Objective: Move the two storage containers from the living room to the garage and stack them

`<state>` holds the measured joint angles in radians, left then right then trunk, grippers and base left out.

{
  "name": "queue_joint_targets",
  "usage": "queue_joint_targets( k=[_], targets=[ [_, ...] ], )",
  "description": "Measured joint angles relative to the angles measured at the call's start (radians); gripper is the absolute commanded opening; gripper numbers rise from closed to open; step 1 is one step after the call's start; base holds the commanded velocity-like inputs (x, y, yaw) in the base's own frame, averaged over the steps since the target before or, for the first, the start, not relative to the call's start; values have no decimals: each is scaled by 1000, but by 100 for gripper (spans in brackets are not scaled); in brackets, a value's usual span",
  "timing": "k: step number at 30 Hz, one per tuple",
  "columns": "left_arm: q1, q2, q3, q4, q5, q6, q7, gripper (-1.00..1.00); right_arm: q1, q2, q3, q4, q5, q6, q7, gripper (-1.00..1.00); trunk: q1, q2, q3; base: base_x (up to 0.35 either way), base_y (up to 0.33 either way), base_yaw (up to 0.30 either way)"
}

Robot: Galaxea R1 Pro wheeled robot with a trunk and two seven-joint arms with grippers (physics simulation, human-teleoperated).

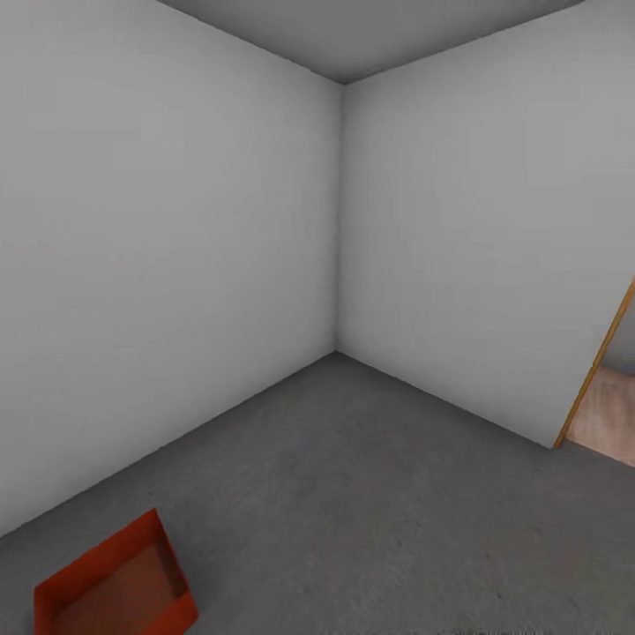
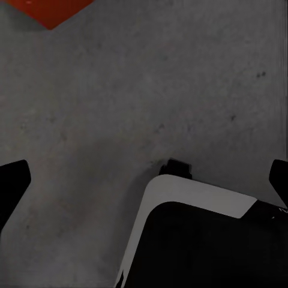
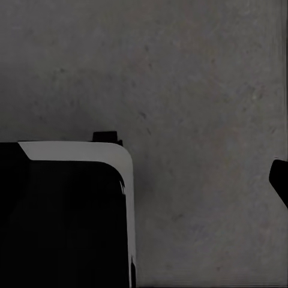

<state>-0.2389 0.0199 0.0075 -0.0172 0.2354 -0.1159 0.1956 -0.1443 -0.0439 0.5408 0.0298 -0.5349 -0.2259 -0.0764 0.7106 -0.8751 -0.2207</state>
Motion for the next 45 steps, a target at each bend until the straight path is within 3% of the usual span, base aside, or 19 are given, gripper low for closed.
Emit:
queue_joint_targets(
  k=[45],
  targets=[
    [0, 0, 0, 0, 0, 0, 0, 100, 0, 0, 0, -1, 0, 0, 0, 100, 0, 0, 0, 0, 0, -300]
  ],
)
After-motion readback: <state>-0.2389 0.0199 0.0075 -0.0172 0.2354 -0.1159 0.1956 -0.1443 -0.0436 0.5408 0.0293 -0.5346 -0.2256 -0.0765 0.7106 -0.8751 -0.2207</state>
